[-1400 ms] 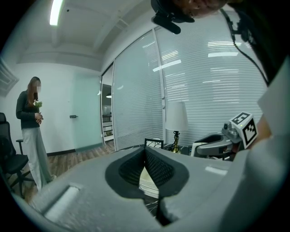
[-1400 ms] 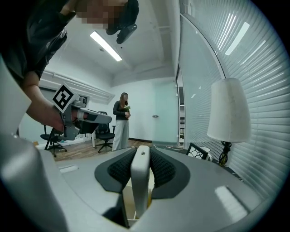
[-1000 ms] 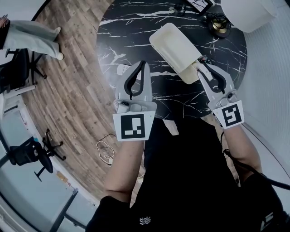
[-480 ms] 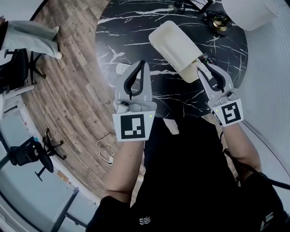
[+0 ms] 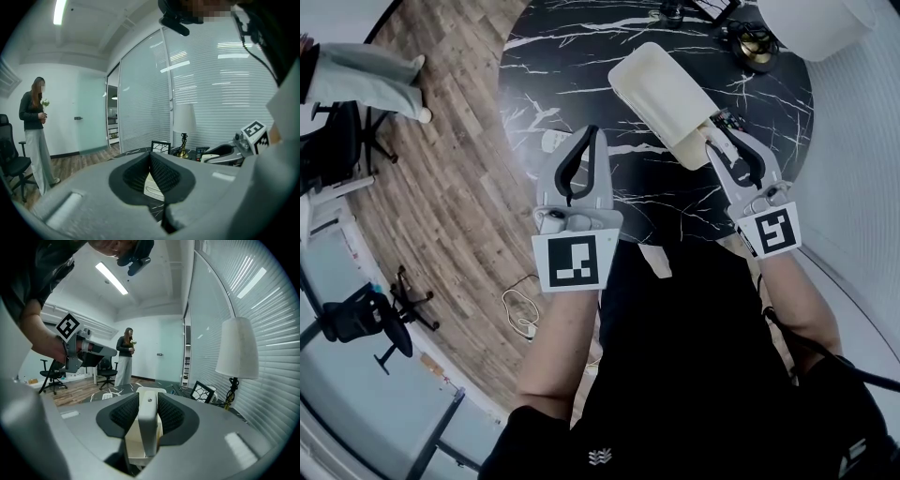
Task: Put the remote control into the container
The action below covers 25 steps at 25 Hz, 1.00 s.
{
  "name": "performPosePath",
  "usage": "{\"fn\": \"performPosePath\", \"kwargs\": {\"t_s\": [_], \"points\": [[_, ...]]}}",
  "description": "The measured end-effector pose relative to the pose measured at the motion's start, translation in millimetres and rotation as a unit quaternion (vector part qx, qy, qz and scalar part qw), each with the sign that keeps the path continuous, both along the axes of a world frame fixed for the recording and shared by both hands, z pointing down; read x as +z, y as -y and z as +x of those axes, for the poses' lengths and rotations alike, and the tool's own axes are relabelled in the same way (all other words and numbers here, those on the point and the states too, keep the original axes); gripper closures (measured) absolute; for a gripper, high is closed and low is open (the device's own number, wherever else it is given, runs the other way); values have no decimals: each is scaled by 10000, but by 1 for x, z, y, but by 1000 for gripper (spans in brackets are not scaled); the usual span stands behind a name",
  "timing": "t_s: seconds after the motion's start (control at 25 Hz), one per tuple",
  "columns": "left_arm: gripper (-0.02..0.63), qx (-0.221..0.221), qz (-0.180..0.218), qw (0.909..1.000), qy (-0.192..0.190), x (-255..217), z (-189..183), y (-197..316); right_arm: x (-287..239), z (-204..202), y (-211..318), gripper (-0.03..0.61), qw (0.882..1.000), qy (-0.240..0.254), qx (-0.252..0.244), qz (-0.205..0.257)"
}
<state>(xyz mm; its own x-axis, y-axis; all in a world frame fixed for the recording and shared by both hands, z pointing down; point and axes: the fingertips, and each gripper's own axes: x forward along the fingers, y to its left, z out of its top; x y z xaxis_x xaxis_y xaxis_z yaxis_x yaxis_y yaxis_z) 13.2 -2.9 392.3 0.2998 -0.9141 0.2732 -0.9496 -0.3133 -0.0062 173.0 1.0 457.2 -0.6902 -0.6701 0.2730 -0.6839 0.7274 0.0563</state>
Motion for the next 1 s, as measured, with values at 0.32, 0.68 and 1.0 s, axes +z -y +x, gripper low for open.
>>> {"fn": "performPosePath", "kwargs": {"t_s": [0.32,0.68,1.0], "points": [[612,5,124,9999,47,-15,1,3,-22,-4,3,443,9998,46,-48,210],[612,-48,340,9994,65,-44,-1,8,-56,-5,17,436,9985,232,-14,497],[614,156,395,9990,122,-74,-2,16,-93,-6,30,442,9968,313,32,737]]}}
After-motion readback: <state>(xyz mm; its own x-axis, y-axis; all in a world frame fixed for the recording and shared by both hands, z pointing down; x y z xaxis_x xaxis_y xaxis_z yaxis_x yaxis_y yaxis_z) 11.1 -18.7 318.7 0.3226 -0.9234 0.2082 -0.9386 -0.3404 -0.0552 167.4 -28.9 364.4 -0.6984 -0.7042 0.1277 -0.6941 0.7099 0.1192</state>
